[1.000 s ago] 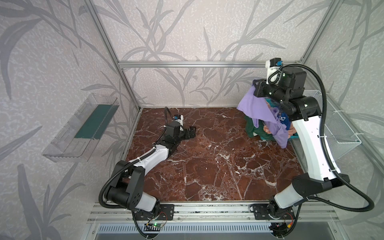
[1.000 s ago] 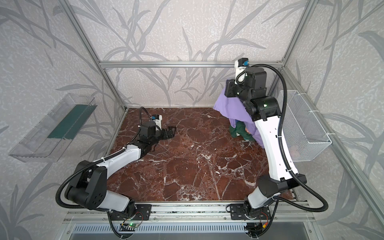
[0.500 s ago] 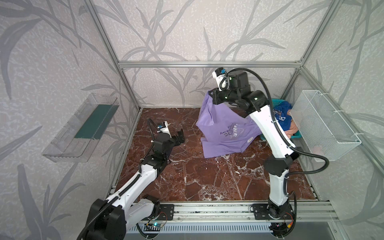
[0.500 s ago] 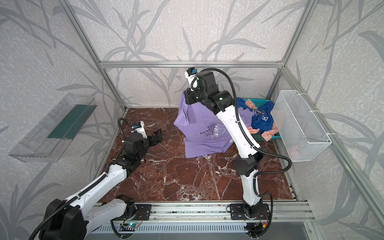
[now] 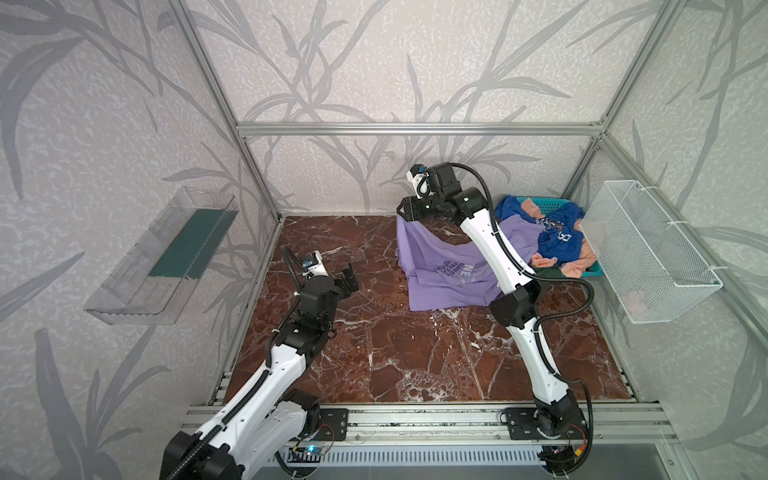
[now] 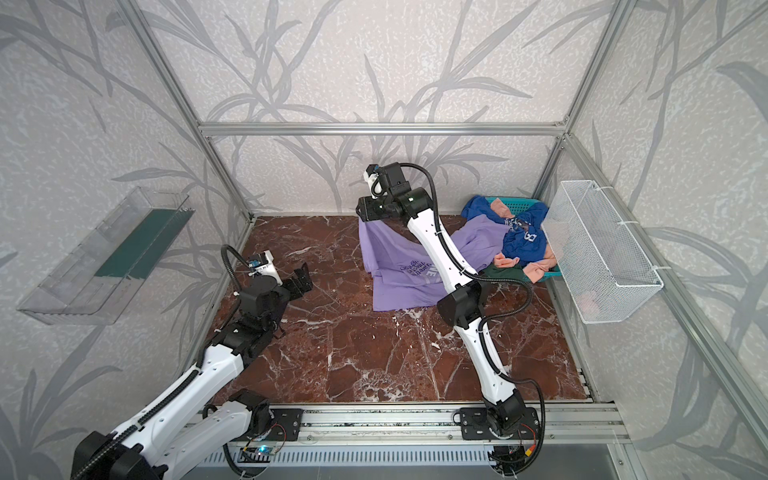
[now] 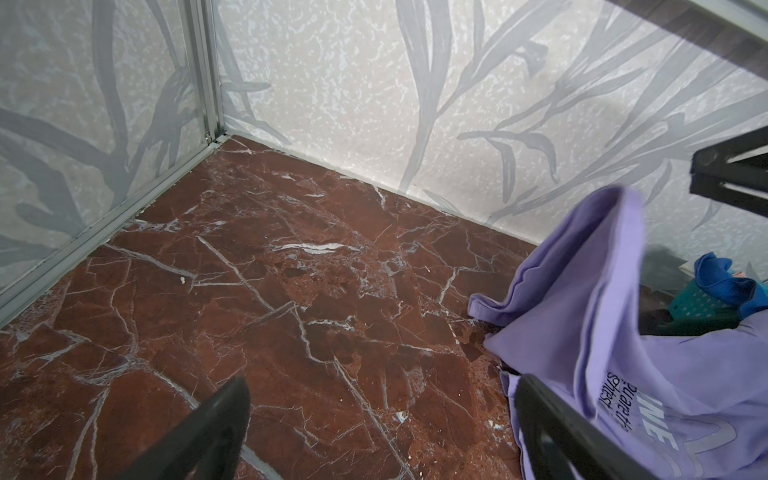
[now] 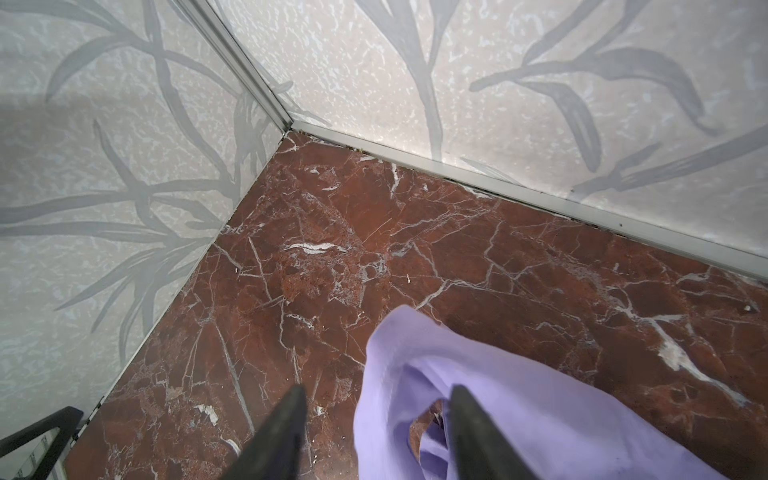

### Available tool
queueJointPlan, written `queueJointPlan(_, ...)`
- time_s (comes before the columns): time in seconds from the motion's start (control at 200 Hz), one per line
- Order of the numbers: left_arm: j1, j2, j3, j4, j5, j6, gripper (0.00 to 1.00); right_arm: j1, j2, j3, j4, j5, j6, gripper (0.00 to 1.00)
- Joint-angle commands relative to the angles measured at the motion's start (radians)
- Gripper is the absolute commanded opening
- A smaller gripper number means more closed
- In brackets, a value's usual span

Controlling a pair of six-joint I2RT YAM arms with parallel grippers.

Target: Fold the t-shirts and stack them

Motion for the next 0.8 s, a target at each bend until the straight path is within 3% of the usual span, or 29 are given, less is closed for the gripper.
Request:
queueJointPlan(0.0,-0.002,0.054,0.045,-0.03,0.035,0.009,0.99,-0.062,-0.04,0.011,-0.061,-0.006,0.025,0.99)
queueJointPlan(0.115,-0.002,0.114,0.07,-0.008,0.077,0.013,0.99,-0.078,-0.149,-0.104,-0.12,0.1,-0.039,0.99)
queueJointPlan(0.26,-0.002,0.226,0.127,0.02,0.145,0.013,0.99,-0.078,-0.344,-0.415,-0.1,0.158,-0.039,0.99)
queueJointPlan(0.395,-0.002,0.375,0.215,0.012,0.24,-0.007,0.99,-0.078,-0.587,-0.857,0.055,0.2,0.012,0.99)
queueJointPlan(0.545,-0.003,0.529,0.31,0.007,0.341,-0.039,0.99,-0.083,-0.937,-1.429,0.415,0.266,0.1,0.99)
queueJointPlan(0.645,-0.004,0.616,0.37,-0.009,0.39,-0.054,0.99,-0.103,-1.076,-1.613,0.478,0.288,0.157,0.99)
queueJointPlan(0.795,-0.008,0.726,0.441,-0.02,0.44,-0.066,0.99,-0.163,-1.161,-1.737,0.422,0.279,0.202,0.99)
